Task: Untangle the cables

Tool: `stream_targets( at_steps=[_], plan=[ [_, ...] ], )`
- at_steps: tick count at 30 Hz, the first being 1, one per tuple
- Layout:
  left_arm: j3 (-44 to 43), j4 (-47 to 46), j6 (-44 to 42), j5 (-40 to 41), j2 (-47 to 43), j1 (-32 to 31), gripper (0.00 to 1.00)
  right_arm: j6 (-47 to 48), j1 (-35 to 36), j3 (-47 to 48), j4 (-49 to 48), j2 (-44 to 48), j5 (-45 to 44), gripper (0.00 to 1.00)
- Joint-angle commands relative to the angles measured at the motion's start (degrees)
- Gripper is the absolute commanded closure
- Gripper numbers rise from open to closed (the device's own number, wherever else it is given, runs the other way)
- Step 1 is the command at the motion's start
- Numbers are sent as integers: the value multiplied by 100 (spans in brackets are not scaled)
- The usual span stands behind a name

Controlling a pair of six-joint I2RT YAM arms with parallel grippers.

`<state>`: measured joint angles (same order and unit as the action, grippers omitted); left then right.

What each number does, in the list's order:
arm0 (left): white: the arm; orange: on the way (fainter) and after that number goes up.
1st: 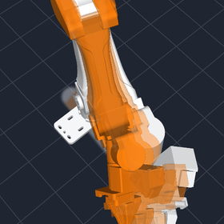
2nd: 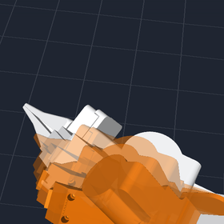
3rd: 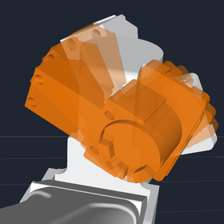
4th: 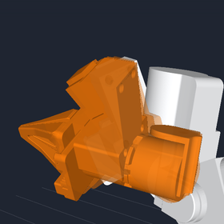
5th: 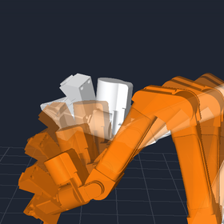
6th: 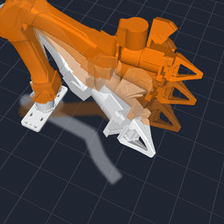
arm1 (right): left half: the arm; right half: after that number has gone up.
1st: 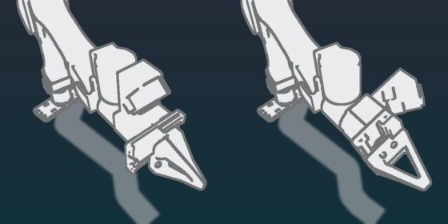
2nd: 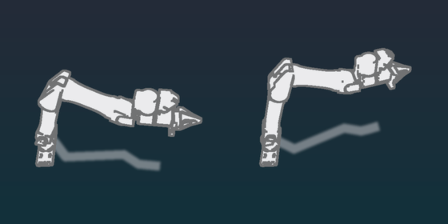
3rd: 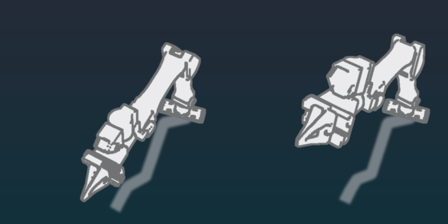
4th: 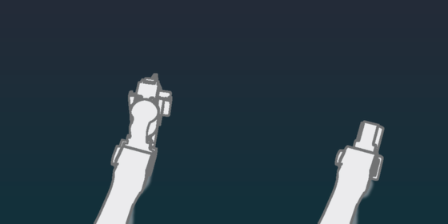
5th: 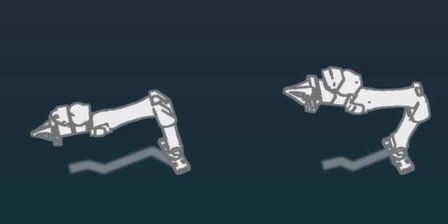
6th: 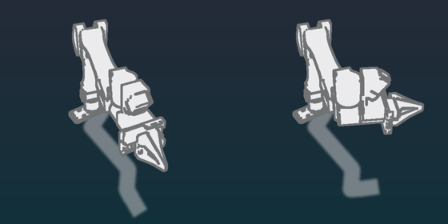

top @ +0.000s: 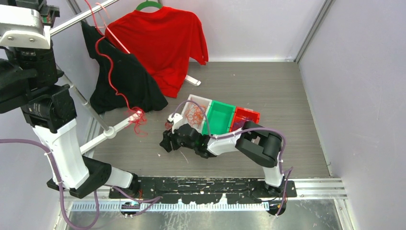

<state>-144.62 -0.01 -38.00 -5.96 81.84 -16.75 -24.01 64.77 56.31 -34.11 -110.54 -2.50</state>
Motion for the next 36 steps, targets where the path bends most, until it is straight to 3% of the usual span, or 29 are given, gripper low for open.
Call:
stream_targets(
  at_steps=[1, 8, 14, 24, 36],
  plan=[
    [-62, -378, 88, 107, -122, 27, 100, 279, 9, -10, -1, 459, -181, 35],
    [1156, -246, 285, -63, -748, 31, 100, 1008, 9, 257, 651, 1737, 31, 13],
    [1299, -48, 449, -78, -830, 27, 100, 1509, 7, 1022, 1005, 2181, 549, 0],
    [1352, 97, 522, -155, -852, 32, 100, 1823, -7, 2118, 1417, 1337, 835, 2],
    [1775, 165, 626, -324, -1170, 28, 100, 1822, -183, 2095, 1534, 1530, 809, 5]
  ],
)
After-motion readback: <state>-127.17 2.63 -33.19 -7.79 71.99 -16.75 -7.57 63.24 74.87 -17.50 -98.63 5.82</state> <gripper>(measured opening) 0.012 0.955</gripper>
